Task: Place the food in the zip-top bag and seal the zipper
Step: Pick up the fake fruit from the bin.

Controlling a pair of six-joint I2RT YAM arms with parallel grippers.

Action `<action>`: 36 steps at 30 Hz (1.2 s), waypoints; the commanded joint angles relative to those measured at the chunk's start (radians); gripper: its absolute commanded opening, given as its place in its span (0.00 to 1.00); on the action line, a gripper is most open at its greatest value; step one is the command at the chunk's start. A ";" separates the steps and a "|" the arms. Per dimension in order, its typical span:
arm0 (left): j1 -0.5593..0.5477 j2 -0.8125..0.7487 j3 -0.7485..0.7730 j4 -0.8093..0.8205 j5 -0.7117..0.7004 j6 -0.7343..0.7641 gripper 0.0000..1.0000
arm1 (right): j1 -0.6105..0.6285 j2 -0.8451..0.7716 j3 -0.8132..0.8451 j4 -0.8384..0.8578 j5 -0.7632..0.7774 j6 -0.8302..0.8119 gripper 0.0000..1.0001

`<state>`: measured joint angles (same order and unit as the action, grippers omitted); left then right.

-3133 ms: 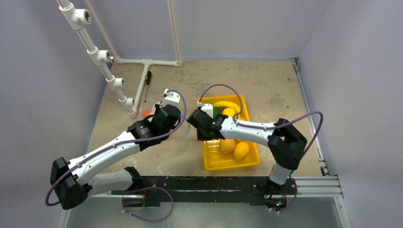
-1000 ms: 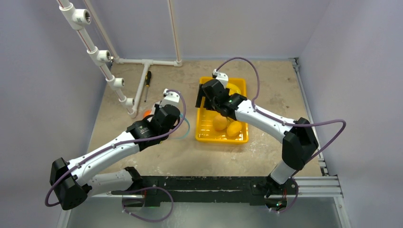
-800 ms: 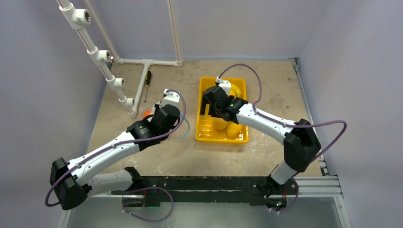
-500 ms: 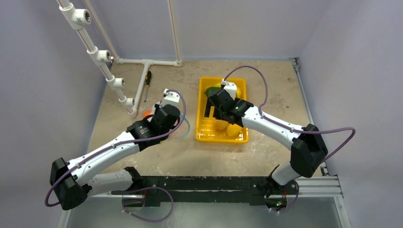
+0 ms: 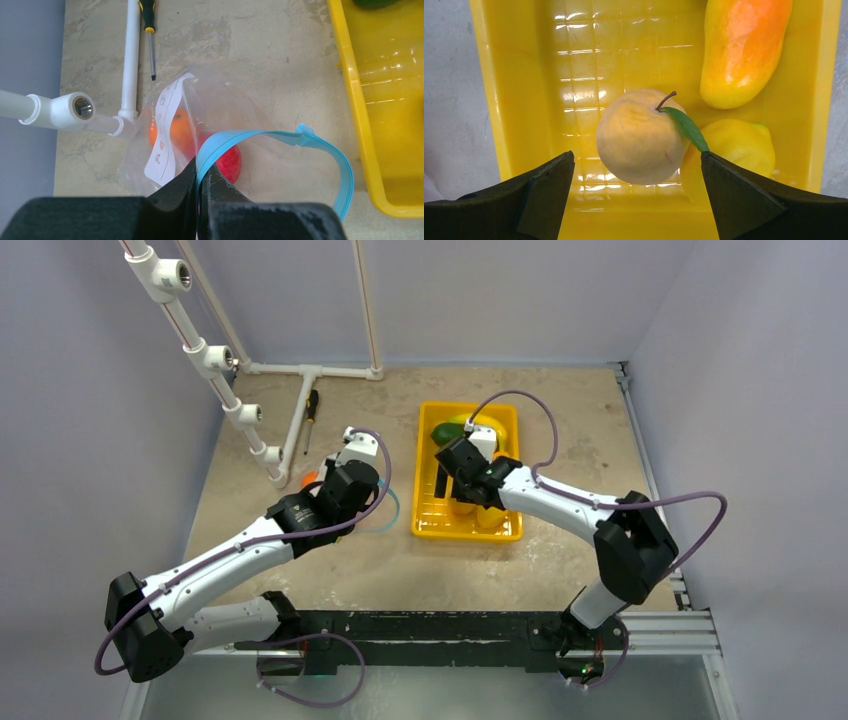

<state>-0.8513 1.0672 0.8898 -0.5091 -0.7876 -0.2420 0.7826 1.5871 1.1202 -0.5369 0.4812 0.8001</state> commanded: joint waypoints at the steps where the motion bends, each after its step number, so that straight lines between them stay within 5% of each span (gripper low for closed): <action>1: 0.005 -0.020 0.008 0.034 0.002 0.007 0.00 | -0.011 0.029 -0.003 0.060 0.030 -0.001 0.99; 17: 0.006 -0.014 0.009 0.037 0.006 0.009 0.00 | -0.021 0.104 -0.029 0.120 0.029 -0.028 0.95; 31: 0.006 -0.009 0.010 0.039 0.006 0.010 0.00 | -0.021 0.094 0.021 0.097 0.038 -0.044 0.46; 36: 0.007 -0.009 0.011 0.038 0.004 0.010 0.00 | -0.020 0.040 0.065 0.085 0.030 -0.046 0.38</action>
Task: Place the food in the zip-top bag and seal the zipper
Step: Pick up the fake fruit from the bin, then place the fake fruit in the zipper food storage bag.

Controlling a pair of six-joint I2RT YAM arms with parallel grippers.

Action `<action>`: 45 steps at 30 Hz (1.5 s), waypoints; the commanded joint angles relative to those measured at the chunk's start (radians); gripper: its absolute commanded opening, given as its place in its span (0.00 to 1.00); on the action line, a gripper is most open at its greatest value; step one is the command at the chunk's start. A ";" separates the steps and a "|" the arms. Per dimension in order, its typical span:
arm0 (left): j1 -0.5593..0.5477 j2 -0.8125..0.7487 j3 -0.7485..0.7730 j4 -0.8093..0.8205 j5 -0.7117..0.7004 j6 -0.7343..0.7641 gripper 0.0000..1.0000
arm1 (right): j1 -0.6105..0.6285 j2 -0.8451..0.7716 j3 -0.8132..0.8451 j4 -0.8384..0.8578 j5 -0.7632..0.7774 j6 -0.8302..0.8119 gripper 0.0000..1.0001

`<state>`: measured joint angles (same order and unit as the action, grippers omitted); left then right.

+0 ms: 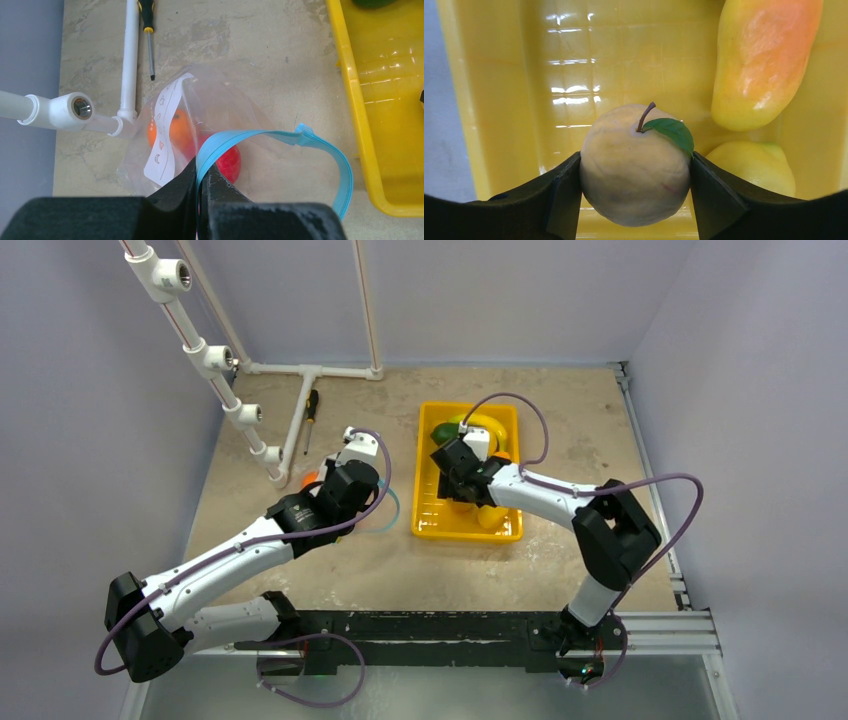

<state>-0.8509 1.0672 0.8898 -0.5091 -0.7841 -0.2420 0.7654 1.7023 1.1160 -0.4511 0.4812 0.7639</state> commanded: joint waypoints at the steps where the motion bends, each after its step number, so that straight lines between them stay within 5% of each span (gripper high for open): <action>1: 0.007 -0.010 0.009 0.038 0.000 0.010 0.00 | -0.003 -0.088 0.078 0.008 0.028 -0.013 0.37; 17: 0.008 -0.008 0.009 0.037 -0.002 0.008 0.00 | 0.025 -0.345 -0.007 0.304 -0.353 -0.211 0.32; 26: 0.009 -0.006 0.012 0.037 0.002 0.008 0.00 | 0.105 -0.323 -0.039 0.375 -0.526 -0.293 0.33; 45: 0.010 -0.005 0.011 0.037 0.009 0.010 0.00 | 0.226 -0.121 0.042 0.486 -0.510 -0.259 0.40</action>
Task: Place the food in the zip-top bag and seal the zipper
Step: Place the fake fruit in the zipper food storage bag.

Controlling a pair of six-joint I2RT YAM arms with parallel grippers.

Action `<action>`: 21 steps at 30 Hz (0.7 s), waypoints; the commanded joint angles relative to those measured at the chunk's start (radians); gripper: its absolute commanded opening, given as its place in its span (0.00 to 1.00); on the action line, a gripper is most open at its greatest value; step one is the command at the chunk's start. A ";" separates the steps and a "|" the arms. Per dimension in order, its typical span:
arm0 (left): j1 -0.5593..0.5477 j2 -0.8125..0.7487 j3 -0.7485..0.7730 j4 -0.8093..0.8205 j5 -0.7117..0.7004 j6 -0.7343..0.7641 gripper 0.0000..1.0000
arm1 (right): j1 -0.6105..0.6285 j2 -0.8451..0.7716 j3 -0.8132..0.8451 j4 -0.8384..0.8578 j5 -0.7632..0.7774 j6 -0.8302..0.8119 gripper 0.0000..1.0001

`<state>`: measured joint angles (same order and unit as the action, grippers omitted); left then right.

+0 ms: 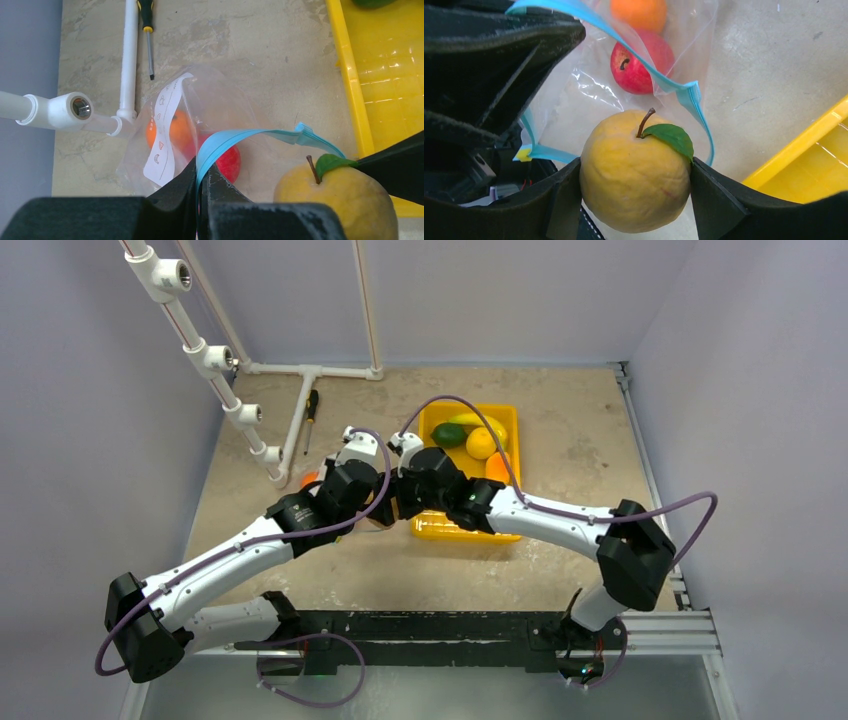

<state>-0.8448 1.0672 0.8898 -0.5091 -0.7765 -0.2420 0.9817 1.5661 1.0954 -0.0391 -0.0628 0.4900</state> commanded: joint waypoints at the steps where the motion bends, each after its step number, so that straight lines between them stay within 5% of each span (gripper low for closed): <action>1: 0.004 -0.006 0.011 0.038 0.002 0.010 0.00 | 0.012 0.021 0.067 0.078 0.043 0.021 0.40; 8: 0.005 -0.004 0.009 0.037 0.005 0.010 0.00 | 0.017 0.041 0.079 0.115 0.093 0.071 0.56; 18: 0.005 0.000 0.011 0.040 0.008 0.012 0.00 | 0.028 0.090 0.118 0.127 0.134 0.098 0.98; 21: 0.006 0.000 0.011 0.040 0.008 0.011 0.00 | 0.028 0.081 0.121 0.132 0.143 0.100 0.99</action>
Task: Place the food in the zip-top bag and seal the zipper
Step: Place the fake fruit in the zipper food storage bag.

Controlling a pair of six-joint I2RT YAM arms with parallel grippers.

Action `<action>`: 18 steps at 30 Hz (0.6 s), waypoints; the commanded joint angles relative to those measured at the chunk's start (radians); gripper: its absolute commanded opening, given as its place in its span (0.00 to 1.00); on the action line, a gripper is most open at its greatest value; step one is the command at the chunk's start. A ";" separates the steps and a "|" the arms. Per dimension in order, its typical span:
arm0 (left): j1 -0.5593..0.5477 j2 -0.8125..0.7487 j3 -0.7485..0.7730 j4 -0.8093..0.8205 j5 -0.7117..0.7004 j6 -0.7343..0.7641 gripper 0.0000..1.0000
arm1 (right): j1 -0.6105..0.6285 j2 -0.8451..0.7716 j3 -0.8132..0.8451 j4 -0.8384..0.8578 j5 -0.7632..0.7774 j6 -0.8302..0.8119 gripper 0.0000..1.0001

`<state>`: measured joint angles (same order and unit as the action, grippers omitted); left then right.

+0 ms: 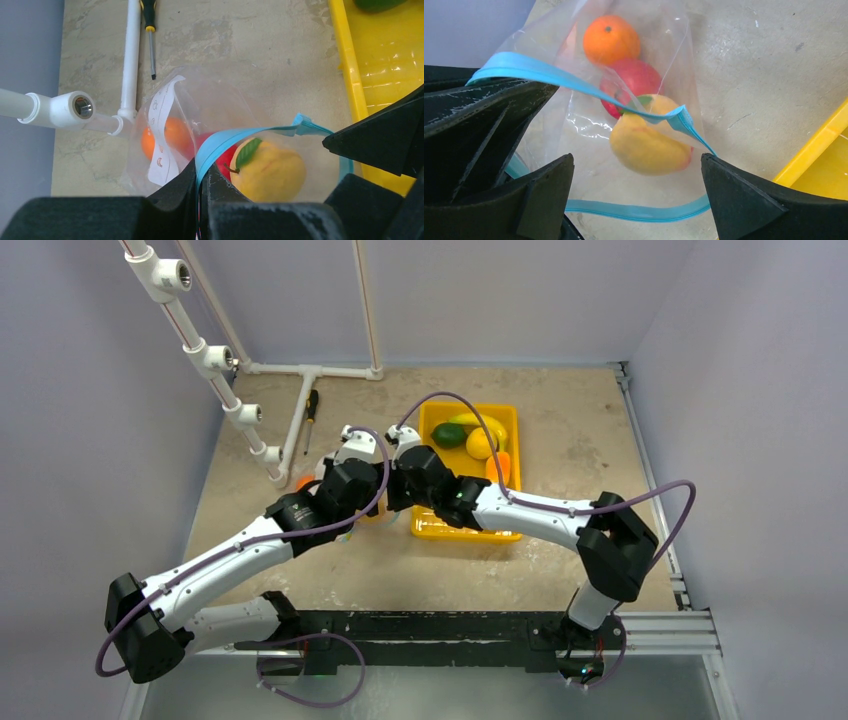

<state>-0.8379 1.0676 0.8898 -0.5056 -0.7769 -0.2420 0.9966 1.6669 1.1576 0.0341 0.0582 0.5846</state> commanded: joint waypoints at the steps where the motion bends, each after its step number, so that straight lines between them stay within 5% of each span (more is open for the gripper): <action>1: -0.003 0.000 0.011 0.036 0.008 0.012 0.00 | 0.014 -0.024 0.059 0.060 0.026 0.006 0.99; 18: 0.002 0.000 0.012 0.039 0.010 0.012 0.00 | 0.014 -0.171 -0.002 -0.070 0.131 0.061 0.99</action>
<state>-0.8394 1.0676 0.8898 -0.4885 -0.7708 -0.2417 0.9993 1.5818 1.1709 -0.0296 0.1654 0.6106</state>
